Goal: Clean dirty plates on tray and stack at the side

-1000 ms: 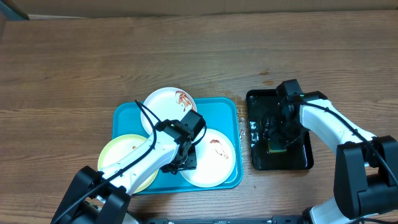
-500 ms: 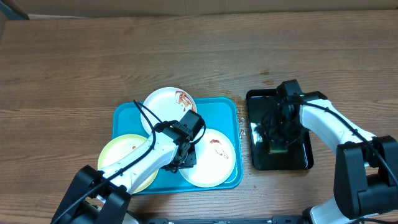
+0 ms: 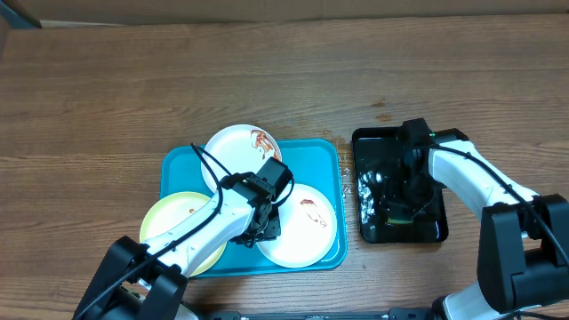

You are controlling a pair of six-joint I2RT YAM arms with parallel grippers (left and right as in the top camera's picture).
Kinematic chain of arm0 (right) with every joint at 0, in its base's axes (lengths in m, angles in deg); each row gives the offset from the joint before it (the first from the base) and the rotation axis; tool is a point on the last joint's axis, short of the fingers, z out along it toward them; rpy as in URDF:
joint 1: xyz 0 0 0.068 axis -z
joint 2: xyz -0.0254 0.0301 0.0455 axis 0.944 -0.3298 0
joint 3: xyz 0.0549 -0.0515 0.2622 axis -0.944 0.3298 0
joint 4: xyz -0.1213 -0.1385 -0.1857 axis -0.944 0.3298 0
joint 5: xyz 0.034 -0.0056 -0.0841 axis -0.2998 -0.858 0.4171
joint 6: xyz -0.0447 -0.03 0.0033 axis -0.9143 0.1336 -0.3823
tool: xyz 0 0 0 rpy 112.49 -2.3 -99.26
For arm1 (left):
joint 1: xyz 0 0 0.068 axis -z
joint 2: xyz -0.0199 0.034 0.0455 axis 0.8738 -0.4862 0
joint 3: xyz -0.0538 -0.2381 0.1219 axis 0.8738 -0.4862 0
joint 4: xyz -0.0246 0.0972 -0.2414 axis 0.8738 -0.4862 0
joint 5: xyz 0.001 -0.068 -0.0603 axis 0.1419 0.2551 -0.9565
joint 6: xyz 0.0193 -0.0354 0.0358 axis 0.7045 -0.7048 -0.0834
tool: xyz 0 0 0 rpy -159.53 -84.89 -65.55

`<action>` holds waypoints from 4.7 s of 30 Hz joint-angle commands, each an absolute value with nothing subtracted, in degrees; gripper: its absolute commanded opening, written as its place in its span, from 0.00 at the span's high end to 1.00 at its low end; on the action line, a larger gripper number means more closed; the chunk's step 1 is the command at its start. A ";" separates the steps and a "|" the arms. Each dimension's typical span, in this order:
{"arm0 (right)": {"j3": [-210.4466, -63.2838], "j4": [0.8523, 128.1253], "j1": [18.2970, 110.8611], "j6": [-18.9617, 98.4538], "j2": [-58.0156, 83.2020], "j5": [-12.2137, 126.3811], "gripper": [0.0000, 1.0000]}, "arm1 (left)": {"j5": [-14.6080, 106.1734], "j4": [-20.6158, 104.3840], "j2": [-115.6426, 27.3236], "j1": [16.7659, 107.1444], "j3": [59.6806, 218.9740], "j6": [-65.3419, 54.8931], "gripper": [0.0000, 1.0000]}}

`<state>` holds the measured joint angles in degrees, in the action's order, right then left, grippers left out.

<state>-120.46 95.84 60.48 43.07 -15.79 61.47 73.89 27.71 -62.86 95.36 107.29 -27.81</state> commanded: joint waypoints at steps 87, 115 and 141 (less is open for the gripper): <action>-131.85 102.97 59.89 32.38 -10.15 47.28 0.96 | 74.74 34.51 -63.54 95.01 103.72 -31.51 0.96; -131.56 87.71 31.80 39.83 -10.19 64.00 0.96 | 76.80 33.72 -63.54 94.62 103.72 -39.46 0.96; -131.56 86.51 31.37 39.57 -17.36 66.60 0.96 | 76.34 33.63 -63.54 94.62 103.72 -39.24 0.96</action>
